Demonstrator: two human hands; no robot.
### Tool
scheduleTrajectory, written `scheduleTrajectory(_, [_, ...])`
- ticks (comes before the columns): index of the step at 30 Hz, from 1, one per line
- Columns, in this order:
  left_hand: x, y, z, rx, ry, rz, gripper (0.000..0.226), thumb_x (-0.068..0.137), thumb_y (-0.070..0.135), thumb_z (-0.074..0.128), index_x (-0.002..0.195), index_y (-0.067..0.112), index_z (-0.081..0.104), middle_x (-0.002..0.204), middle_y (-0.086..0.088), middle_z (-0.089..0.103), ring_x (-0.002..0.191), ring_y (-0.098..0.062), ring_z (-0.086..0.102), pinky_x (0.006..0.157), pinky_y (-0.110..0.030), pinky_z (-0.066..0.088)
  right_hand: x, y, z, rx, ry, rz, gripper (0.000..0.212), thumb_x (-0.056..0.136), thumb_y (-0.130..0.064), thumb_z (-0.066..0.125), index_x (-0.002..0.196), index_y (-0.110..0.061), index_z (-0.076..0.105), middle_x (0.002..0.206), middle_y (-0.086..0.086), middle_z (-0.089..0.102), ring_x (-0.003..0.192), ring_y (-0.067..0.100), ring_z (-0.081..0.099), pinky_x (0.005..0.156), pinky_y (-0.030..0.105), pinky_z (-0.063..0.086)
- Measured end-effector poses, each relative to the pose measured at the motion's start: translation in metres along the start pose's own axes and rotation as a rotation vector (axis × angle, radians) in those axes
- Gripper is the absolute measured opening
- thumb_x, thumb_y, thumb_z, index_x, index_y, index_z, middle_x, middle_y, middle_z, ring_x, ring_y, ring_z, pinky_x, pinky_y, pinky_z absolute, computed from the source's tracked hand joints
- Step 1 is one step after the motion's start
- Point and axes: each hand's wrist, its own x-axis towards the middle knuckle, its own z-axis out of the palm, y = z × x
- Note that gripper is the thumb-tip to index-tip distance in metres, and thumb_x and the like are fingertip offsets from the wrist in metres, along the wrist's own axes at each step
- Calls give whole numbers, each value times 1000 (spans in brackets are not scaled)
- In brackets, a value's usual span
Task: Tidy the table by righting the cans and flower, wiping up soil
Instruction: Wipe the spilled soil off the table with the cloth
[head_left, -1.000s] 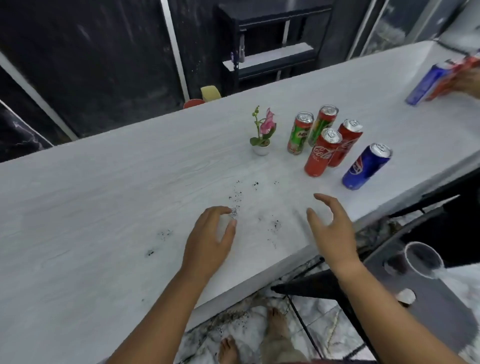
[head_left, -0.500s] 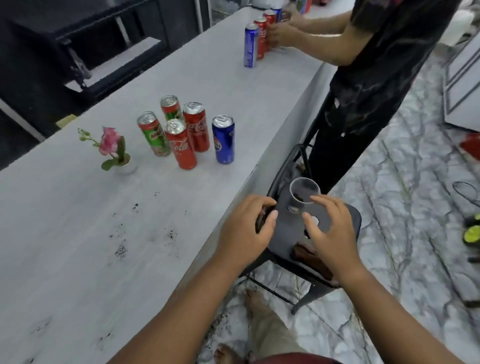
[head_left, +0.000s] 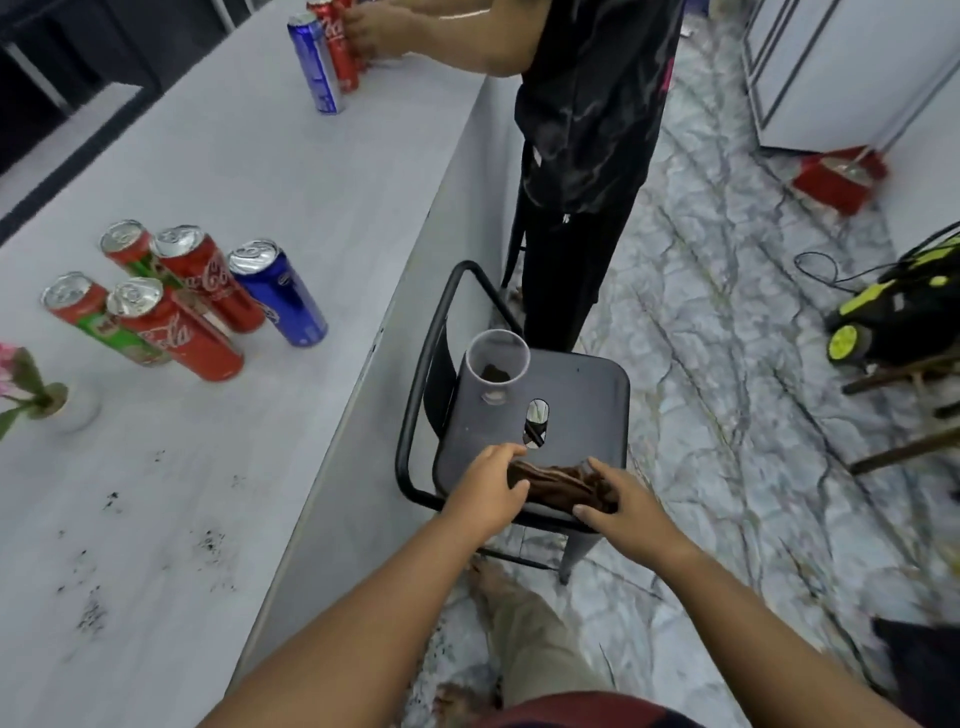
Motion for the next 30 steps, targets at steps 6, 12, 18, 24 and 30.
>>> scheduleTrajectory(6, [15, -7, 21, 134, -101, -17, 59, 100, 21, 73, 156, 24, 55, 149, 1, 52, 136, -23, 57, 118, -38, 46, 28, 15, 19, -135, 68, -1, 66, 97, -32, 79, 157, -24, 55, 117, 2, 50, 117, 26, 57, 105, 35, 47])
scheduleTrajectory(12, [13, -4, 19, 116, -80, -41, 35, 100, 14, 67, 134, 20, 66, 134, -2, 58, 121, -26, 64, 109, -41, 52, 24, 11, 21, -29, 122, -20, 21, 96, -24, 79, 117, -27, 79, 99, -4, 56, 93, 17, 60, 86, 28, 45])
scheduleTrajectory(18, [-9, 6, -6, -238, 27, -58, 23, 94, 20, 76, 113, 31, 73, 119, 11, 64, 105, -4, 66, 83, -12, 49, -7, -15, -5, 416, 110, -66, 22, 100, -15, 76, 108, -35, 83, 103, -11, 82, 99, 5, 74, 87, 18, 56])
scheduleTrajectory(24, [-50, 14, -43, -513, 91, -62, 25, 93, 21, 82, 114, 34, 75, 119, 7, 74, 109, -9, 72, 103, -36, 59, -26, -66, -24, 512, 85, -160, 27, 99, -13, 77, 106, -37, 85, 103, -5, 83, 98, 10, 77, 88, 20, 58])
scheduleTrajectory(30, [-98, 10, -87, -697, 221, -36, 32, 84, 36, 81, 116, 37, 76, 111, 12, 80, 107, -11, 77, 100, -44, 63, -31, -124, -28, 448, 6, -279, 25, 100, -17, 77, 113, -37, 84, 88, 8, 80, 78, 20, 76, 69, 31, 59])
